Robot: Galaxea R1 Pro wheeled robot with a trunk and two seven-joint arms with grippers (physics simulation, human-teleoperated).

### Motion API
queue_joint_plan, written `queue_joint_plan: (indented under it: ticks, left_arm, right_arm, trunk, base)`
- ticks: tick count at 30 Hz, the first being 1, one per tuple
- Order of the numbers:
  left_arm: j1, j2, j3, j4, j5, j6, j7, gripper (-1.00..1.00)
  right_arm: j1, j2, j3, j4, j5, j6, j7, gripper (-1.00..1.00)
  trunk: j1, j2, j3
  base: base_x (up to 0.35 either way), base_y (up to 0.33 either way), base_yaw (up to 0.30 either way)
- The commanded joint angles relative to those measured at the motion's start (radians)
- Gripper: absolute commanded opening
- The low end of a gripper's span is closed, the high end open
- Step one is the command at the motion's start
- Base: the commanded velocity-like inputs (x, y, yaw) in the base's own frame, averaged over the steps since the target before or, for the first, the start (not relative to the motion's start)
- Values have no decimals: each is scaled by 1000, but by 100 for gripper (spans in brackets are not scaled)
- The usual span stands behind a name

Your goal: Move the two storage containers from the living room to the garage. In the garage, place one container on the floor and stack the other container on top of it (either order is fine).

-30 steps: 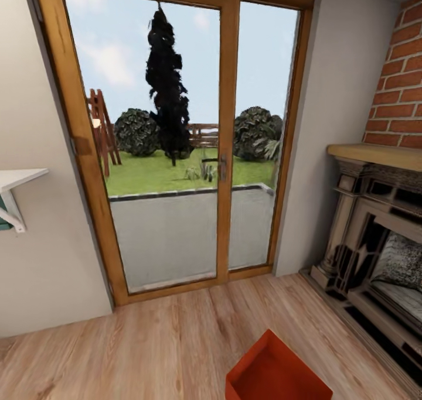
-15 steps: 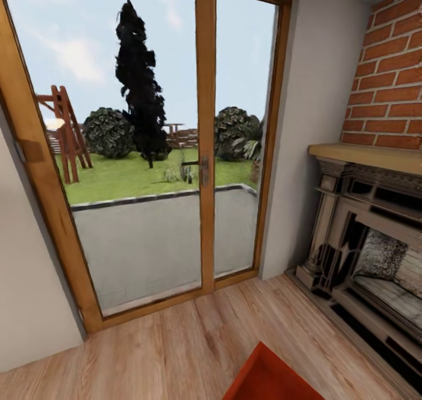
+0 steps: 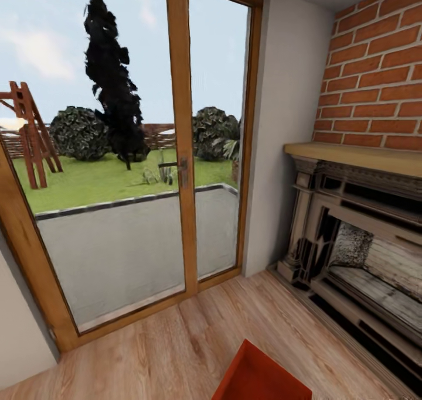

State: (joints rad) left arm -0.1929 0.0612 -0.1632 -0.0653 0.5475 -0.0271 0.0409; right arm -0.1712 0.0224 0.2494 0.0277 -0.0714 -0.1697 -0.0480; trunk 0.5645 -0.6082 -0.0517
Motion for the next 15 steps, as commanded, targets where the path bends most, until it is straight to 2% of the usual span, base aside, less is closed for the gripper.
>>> queue_joint_plan:
  ticks: [1, 9, 15]
  left_arm:
    - [0, 0, -9, -1, 8, -2, 3, 100]
    - [0, 0, -9, -1, 8, -2, 4, 100]
    - [0, 0, -9, -1, 10, -2, 2, 100]
  right_arm:
    - [-2, 1, 8, 3, -8, -5, -3, 100]
    - [-2, 1, 8, 3, -8, -5, -3, 100]
    - [-2, 1, 8, 3, -8, -5, -3, 100]
  trunk:
    - [0, -2, -2]
    - [0, -2, -2]
    - [0, -2, -2]
  base:
    - [0, 0, -239]
    - [0, 0, -238]
    - [169, 196, -238]
